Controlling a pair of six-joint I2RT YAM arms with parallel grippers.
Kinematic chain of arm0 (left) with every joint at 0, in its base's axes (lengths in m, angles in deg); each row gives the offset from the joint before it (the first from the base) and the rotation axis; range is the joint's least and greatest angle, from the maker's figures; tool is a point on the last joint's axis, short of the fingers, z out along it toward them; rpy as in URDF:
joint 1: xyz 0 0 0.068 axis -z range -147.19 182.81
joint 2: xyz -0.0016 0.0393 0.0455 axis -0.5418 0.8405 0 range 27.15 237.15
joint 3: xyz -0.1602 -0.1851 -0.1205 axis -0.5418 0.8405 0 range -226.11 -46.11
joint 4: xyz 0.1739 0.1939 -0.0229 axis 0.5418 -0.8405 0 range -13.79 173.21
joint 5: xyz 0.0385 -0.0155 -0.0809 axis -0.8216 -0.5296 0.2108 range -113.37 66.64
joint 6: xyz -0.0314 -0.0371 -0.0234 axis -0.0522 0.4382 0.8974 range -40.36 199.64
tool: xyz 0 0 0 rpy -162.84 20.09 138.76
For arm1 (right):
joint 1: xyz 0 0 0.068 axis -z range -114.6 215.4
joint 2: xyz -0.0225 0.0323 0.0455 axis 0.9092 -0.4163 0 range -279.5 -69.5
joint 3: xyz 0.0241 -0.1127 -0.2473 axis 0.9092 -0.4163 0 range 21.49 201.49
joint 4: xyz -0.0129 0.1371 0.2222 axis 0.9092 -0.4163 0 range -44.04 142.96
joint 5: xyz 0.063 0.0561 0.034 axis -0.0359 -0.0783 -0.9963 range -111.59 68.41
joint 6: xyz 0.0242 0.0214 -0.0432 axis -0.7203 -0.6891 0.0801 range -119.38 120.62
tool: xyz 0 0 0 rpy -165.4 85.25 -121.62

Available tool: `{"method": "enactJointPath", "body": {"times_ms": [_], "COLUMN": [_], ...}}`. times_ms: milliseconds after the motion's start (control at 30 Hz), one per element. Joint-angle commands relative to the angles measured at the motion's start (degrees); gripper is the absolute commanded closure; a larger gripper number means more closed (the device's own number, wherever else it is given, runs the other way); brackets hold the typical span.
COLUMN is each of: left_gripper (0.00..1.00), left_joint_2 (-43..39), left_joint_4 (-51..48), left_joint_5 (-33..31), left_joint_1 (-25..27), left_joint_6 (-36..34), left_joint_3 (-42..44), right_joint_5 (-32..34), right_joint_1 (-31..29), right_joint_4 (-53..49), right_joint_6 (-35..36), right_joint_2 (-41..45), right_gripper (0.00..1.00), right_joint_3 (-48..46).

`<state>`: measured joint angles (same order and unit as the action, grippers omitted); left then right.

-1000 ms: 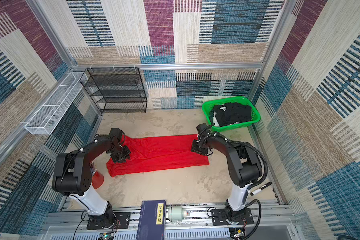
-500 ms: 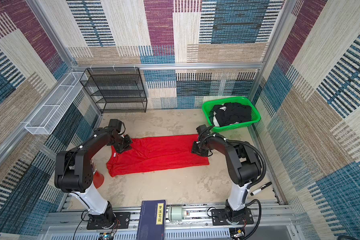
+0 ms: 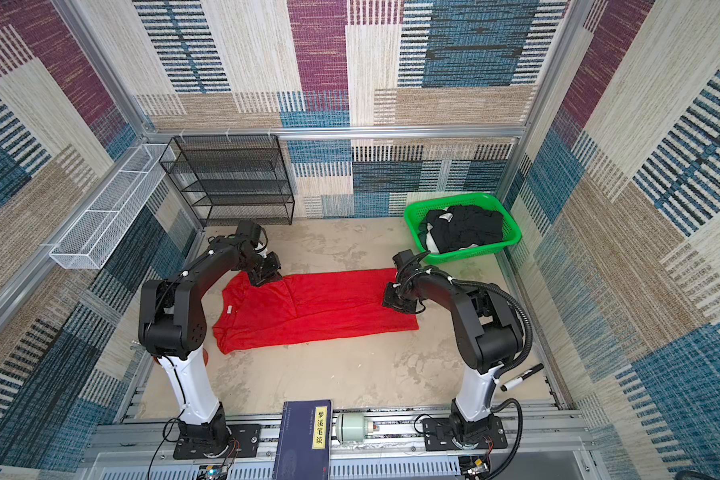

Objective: Fold and stack the t-shirts

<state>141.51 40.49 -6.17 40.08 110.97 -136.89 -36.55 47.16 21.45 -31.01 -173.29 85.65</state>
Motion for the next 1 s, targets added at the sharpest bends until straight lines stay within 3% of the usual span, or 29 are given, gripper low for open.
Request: {"method": "enactJointPath", "body": {"times_ms": [0, 100, 233, 367, 467, 733, 967], "left_gripper": [1.00, 0.97, 0.78, 0.69, 0.67, 0.67, 0.67], "left_joint_2": [1.7, 3.4, 2.8, -2.9, -7.1, -10.8, -7.0], "left_joint_4": [-2.0, -3.2, 0.2, 6.0, 6.4, -3.8, -4.6], "left_joint_5": [1.4, 2.6, 7.8, 6.3, 0.8, -12.0, -13.1], "left_joint_1": [0.8, 1.7, 2.1, 1.2, 0.1, -1.5, -1.0], "left_joint_6": [-1.4, -3.1, -5.9, -5.0, -2.5, 0.9, 1.8], "left_joint_3": [-2.8, -5.1, -4.7, 1.6, 7.5, 16.4, 17.1], "right_joint_5": [0.6, 1.0, 7.8, 9.7, 7.5, 4.2, 7.6], "right_joint_1": [0.0, 0.0, -1.4, -2.2, -2.4, -2.6, -2.0], "right_joint_4": [-0.9, -1.6, -5.3, -7.0, -6.9, -8.4, -10.0], "right_joint_6": [-0.8, -0.8, 1.0, 3.5, 4.9, 5.6, 5.0], "right_joint_2": [-0.7, -0.9, -1.1, -3.7, -8.2, -19.1, -16.3], "right_gripper": [0.55, 0.55, 0.56, 0.55, 0.52, 0.51, 0.50], "right_joint_3": [0.7, 1.6, 7.2, 15.4, 21.2, 30.3, 21.8]}}
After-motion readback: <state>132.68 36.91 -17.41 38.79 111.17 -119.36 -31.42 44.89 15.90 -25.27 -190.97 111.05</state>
